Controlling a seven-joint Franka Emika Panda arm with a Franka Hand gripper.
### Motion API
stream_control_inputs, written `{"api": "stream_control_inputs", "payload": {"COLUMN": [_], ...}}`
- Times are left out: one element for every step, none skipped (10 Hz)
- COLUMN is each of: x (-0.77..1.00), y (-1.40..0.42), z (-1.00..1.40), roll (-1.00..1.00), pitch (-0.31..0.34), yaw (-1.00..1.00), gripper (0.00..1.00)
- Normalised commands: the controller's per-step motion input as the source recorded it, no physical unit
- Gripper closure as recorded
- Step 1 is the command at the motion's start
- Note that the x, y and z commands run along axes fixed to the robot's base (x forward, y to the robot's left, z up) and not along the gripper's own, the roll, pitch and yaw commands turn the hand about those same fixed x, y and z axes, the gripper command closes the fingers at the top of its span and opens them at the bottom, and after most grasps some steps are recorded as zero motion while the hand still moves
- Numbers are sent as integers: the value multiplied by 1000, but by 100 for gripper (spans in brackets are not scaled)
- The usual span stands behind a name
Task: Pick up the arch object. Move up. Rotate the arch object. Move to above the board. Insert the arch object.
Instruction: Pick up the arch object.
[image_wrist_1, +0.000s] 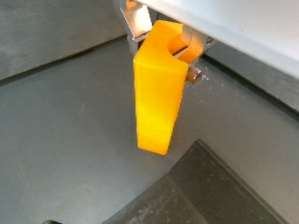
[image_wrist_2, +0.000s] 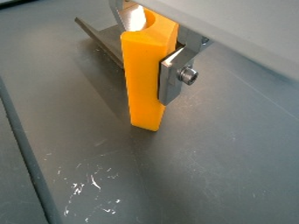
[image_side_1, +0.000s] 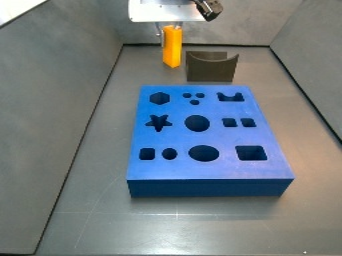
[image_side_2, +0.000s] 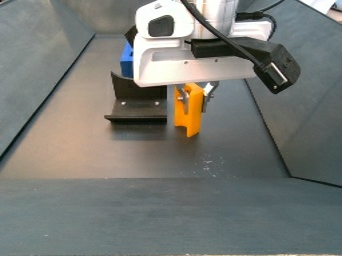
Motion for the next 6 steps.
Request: {"api": "stream_control_inputs", "payload": {"x": [0,0,0,0,0,0], "y": [0,0,0,0,0,0], "z": [0,0,0,0,0,0], "roll": [0,0,0,0,0,0], "pitch": [0,0,0,0,0,0], "yaw": [0,0,0,0,0,0], "gripper": [100,100,100,100,100,100]}}
